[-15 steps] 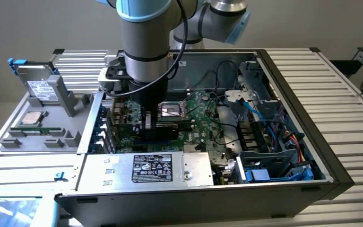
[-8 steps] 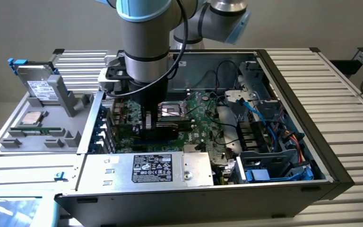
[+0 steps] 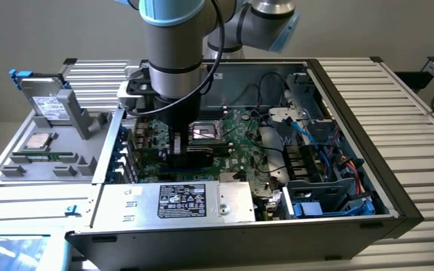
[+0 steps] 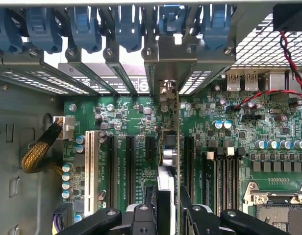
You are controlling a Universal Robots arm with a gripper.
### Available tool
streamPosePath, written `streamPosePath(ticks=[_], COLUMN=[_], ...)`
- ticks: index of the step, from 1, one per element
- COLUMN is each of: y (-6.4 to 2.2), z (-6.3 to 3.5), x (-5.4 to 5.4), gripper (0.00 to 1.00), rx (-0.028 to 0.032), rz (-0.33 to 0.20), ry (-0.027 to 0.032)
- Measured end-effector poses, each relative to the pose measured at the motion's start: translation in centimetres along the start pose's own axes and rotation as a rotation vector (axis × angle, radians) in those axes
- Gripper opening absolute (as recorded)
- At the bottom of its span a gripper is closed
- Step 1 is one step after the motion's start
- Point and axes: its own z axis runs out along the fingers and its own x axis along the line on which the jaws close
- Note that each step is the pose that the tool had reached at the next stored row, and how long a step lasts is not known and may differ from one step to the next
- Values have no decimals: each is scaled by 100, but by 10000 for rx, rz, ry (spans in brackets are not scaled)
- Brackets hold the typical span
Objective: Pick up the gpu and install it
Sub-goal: 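Insert the gpu into the slot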
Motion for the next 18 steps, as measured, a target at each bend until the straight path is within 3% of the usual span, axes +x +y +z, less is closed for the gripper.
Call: streamPosePath(ticks=[3,18], y=[0,4], z=[0,10], x=[0,4], gripper=[28,28], rx=[-5,-6], rz=[212,173], ry=[-7,-7])
